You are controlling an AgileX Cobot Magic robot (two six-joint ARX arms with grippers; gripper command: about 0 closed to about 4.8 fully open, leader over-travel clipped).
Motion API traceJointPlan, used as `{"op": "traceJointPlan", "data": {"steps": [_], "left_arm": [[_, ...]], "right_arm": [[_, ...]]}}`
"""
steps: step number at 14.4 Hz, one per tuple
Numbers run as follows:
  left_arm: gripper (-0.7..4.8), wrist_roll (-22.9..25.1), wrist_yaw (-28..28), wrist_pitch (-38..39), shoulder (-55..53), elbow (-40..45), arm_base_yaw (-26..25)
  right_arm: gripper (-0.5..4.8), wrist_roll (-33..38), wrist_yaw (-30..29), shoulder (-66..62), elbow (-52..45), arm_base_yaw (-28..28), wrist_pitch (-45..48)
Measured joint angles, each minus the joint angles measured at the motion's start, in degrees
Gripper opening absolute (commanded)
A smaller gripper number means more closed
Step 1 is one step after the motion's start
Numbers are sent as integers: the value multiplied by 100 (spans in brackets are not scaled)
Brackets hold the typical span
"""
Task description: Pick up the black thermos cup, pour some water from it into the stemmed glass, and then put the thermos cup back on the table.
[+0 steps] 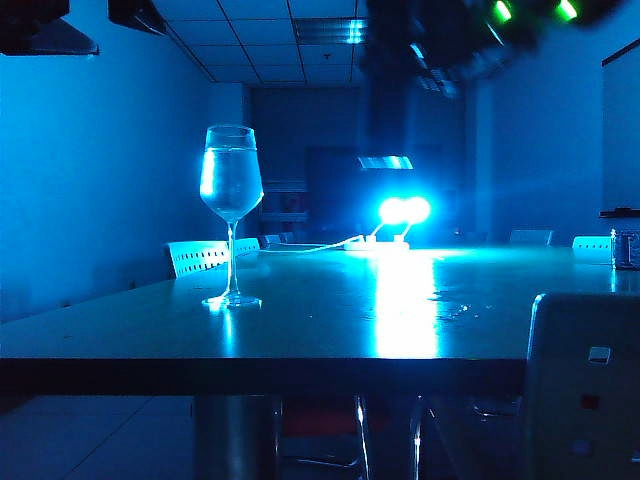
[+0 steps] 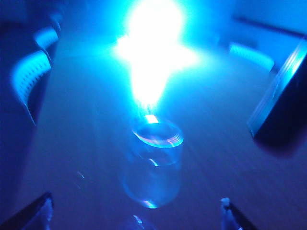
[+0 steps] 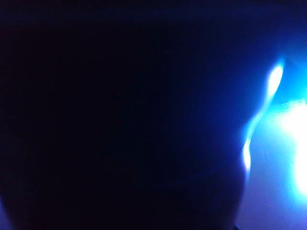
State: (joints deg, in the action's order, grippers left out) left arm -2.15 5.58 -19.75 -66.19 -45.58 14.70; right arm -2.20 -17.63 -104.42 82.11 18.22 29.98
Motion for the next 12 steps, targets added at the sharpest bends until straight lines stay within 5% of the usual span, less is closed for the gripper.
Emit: {"op": "traceJointPlan", "data": {"steps": [9, 12], "left_arm": [[479, 0, 234, 636, -356, -249, 28], [479, 170, 234, 782, -372, -249, 31]], "right_arm": [[199, -774, 267, -2498, 3606, 365, -1464], [199, -1250, 258, -2957, 4037, 490, -1792]]}}
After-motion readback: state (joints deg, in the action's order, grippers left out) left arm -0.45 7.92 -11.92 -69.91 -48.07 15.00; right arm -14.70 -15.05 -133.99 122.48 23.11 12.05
